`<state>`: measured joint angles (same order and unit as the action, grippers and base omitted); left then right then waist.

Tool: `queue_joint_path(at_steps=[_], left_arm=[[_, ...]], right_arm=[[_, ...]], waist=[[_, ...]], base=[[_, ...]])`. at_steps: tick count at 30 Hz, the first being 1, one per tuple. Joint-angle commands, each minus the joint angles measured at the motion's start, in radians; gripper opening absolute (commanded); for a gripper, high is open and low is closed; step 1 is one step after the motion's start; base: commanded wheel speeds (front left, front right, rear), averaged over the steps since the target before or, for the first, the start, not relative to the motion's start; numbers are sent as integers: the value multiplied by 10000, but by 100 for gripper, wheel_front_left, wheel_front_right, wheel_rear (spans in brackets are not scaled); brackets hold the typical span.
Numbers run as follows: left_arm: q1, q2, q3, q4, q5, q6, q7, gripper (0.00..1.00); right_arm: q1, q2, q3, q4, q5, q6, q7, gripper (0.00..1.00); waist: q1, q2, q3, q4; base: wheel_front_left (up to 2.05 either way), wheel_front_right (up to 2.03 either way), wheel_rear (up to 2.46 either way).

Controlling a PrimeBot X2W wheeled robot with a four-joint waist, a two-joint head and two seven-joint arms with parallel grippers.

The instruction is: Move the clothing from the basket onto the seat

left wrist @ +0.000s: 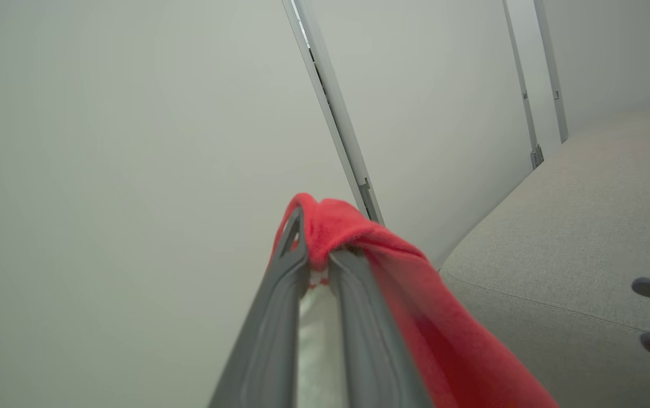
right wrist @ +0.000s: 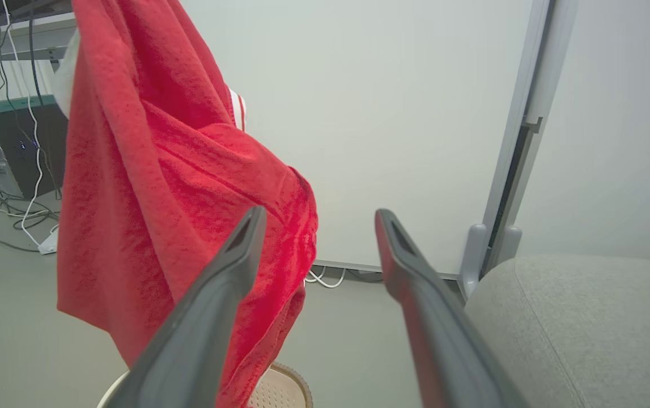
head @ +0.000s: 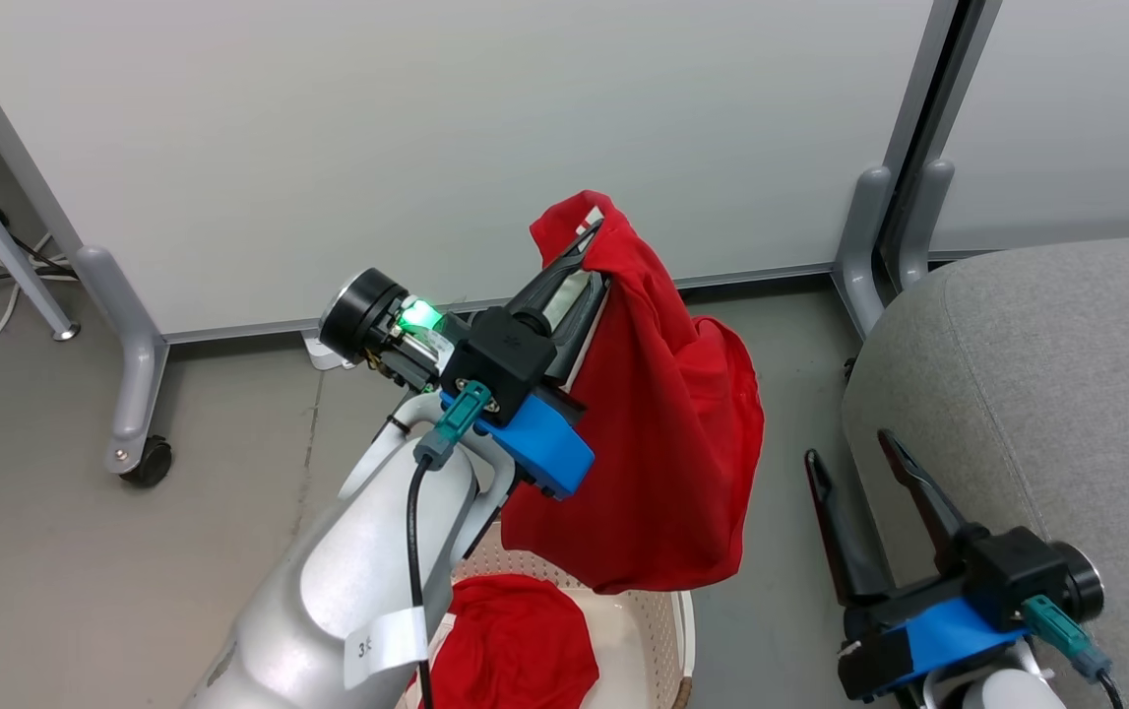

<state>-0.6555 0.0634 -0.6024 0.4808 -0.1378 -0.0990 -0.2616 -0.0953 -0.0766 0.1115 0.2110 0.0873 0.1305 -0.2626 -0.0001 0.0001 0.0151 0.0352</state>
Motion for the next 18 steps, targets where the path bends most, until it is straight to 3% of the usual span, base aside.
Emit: queue_joint_path(at_steps=[1,18], left_arm=[[109,4,22,18,60,-24,-51,0],[-259,-93,-200,-50,82,-82,-51,0]], right_arm=[[-177,-104,131,-64,-58,4,-35,100],[-2233,-566,2601,317,170,4,-35,100]], waist=[[1,-1,14,-5],[1,-1,479,362]], base=[[0,0,0],[0,0,0]])
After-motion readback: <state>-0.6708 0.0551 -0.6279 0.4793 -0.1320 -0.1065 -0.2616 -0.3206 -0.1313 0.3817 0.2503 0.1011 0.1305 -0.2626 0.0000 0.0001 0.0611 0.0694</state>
